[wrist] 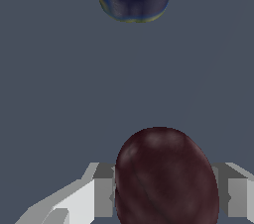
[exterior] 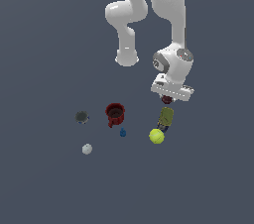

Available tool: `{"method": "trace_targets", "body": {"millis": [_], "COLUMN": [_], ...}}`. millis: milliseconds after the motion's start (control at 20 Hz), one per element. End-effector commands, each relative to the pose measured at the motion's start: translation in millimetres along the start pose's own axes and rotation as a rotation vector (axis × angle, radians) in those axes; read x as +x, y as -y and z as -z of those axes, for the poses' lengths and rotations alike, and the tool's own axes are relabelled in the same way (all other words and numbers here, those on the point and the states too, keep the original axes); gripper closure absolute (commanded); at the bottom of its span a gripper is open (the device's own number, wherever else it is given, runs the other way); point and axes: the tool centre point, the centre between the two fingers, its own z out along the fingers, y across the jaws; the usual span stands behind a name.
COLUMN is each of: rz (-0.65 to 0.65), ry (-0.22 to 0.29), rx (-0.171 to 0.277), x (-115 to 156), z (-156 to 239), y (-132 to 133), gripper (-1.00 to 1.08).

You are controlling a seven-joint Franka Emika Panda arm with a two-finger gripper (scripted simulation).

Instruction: Pick up a designated object from a clutter of objects.

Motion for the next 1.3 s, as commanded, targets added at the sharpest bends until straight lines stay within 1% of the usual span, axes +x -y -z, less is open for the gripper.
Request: {"method": "trace_targets", "body": {"millis": [0, 250, 550, 1250], "rz": [-0.001, 0.000, 0.000, 0.001], "ry": [-0.001, 0.000, 0.001, 0.003], "rx": [0.001, 0.001, 0.002, 0.005], "x": [3.6, 17.6, 45.7, 142.1], "z": [4.1, 20.6, 54.7, 170.9], "y": [-0.5, -3.4, -9.0, -27.1], "gripper": [1.08, 1.08, 1.08, 1.08]}}
